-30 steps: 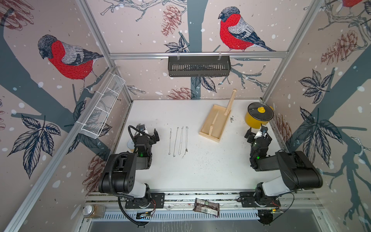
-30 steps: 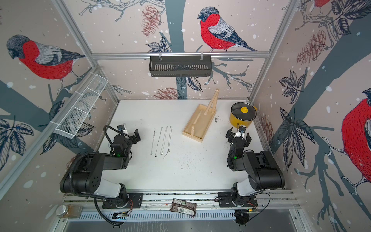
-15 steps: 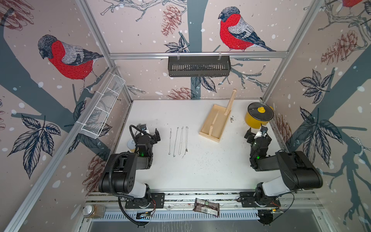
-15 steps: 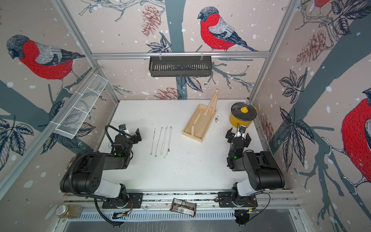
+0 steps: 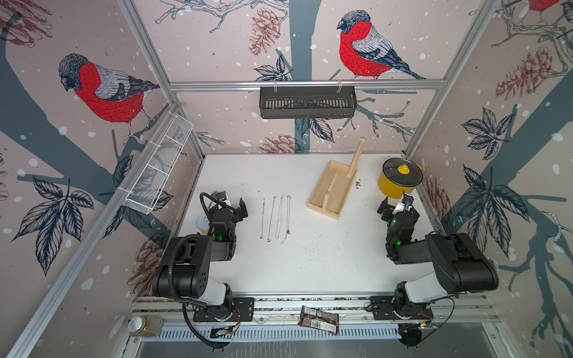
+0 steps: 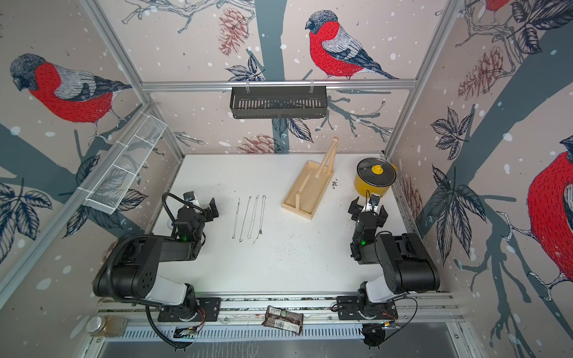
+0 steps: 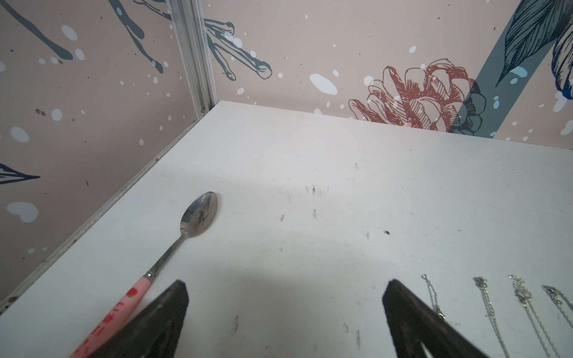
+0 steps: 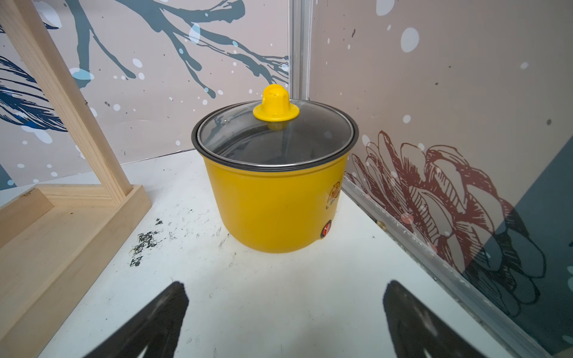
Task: Take the necklace off the jewelry display stand
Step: Reset both arms
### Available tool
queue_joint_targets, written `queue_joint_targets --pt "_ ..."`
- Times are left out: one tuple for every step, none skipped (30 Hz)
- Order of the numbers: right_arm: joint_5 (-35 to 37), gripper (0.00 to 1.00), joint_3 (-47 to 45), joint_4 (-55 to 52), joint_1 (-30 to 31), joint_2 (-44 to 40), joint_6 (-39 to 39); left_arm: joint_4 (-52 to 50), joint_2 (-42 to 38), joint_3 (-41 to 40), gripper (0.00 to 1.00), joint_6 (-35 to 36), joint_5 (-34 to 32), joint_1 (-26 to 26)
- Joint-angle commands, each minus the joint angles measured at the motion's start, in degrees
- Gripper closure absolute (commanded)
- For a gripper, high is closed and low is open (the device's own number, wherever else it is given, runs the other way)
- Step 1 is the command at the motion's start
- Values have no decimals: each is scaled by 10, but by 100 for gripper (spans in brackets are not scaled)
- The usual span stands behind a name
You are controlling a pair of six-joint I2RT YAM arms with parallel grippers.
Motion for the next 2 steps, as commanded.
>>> queue_joint_targets --pt "-1 1 3 7 0 -2 1 26 -1 1 2 9 -8 -1" --pt "-1 0 3 6 0 -2 1 26 -1 1 1 9 -9 0"
